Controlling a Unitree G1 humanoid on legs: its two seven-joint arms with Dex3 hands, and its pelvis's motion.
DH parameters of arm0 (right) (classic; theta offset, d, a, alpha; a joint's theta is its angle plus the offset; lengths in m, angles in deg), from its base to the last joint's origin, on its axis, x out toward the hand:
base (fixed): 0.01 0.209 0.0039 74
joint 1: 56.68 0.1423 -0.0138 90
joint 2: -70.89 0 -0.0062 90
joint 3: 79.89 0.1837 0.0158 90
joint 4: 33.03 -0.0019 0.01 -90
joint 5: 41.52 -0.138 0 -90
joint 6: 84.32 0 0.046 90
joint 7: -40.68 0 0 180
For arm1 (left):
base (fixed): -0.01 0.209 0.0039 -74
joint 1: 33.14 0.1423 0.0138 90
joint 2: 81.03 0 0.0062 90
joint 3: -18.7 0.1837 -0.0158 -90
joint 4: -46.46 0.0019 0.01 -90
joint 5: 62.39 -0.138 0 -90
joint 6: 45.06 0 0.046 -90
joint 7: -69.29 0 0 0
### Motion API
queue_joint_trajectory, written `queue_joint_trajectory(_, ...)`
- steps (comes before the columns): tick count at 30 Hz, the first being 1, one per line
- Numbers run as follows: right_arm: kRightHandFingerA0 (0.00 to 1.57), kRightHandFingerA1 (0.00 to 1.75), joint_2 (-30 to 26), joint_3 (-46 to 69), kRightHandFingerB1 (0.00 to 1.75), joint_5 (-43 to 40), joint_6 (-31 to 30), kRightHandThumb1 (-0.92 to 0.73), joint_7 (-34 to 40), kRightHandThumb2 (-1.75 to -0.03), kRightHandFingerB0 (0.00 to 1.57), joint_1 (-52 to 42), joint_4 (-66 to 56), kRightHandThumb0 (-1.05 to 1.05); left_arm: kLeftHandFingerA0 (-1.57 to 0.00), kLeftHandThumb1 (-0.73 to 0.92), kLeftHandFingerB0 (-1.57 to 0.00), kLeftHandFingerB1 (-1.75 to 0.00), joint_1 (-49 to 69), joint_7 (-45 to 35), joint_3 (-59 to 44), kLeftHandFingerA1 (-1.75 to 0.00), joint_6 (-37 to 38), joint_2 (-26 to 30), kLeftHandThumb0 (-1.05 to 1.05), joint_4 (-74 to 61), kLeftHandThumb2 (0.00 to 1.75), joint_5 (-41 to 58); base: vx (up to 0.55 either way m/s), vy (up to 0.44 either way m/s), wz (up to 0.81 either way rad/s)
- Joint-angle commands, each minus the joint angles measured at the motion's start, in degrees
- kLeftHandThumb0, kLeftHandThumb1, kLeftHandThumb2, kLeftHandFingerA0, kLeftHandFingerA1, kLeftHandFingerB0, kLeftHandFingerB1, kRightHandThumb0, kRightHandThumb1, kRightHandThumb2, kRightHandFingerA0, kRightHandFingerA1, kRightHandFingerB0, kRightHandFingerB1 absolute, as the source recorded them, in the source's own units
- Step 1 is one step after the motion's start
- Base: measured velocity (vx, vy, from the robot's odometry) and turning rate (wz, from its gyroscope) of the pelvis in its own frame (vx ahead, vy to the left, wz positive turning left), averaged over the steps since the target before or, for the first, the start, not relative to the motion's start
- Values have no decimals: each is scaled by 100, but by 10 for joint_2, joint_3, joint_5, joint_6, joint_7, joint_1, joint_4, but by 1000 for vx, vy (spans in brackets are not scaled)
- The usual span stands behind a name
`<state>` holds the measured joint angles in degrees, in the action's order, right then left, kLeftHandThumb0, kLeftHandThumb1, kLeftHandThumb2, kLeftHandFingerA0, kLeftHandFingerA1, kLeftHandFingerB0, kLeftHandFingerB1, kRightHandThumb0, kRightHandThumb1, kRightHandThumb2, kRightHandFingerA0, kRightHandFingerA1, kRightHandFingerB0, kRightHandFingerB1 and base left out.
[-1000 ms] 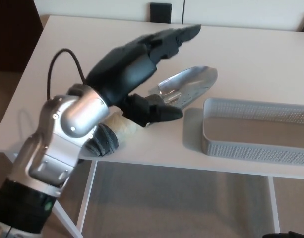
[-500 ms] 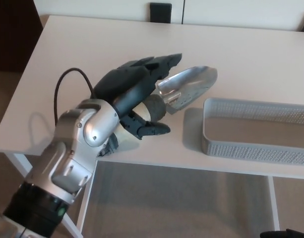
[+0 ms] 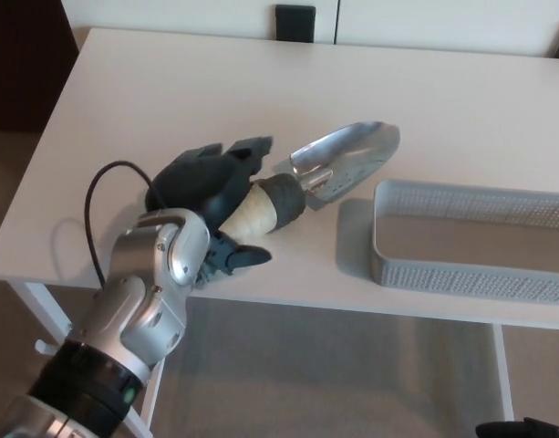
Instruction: The robot walks towards a desk on which a shovel is kept on the left hand side and a container is kept on the right hand side. The robot picks up the shovel using its left hand and places it in the container.
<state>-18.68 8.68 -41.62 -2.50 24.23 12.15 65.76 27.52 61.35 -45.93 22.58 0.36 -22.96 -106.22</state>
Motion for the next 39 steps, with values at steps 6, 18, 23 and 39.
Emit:
queue_joint_trajectory(6,64,54,-15,2,45,2,-9,-49,-10,-54,41,-2,-9,-30,0,34,-4,-24,-8,52,-1,-19,-43,-11,-52,55,72,-9,0,0,0)
queue_joint_trajectory(18,63,54,-11,0,46,2,-15,-50,-9,-54,41,9,-17,-27,-75,65,-41,-34,-33,30,22,-127,27,-15,-36,133,60,26,0,0,0)
queue_joint_trajectory(23,64,55,-11,2,46,-2,-30,-49,-10,-54,40,14,-27,-27,-80,70,-61,-43,-33,32,36,-99,105,2,-26,147,62,32,0,0,0)
queue_joint_trajectory(39,65,55,-14,-1,46,1,-31,-54,-15,-55,42,19,-25,-28,-107,81,-41,-42,3,79,-167,-105,113,-81,-35,120,63,220,0,0,0)
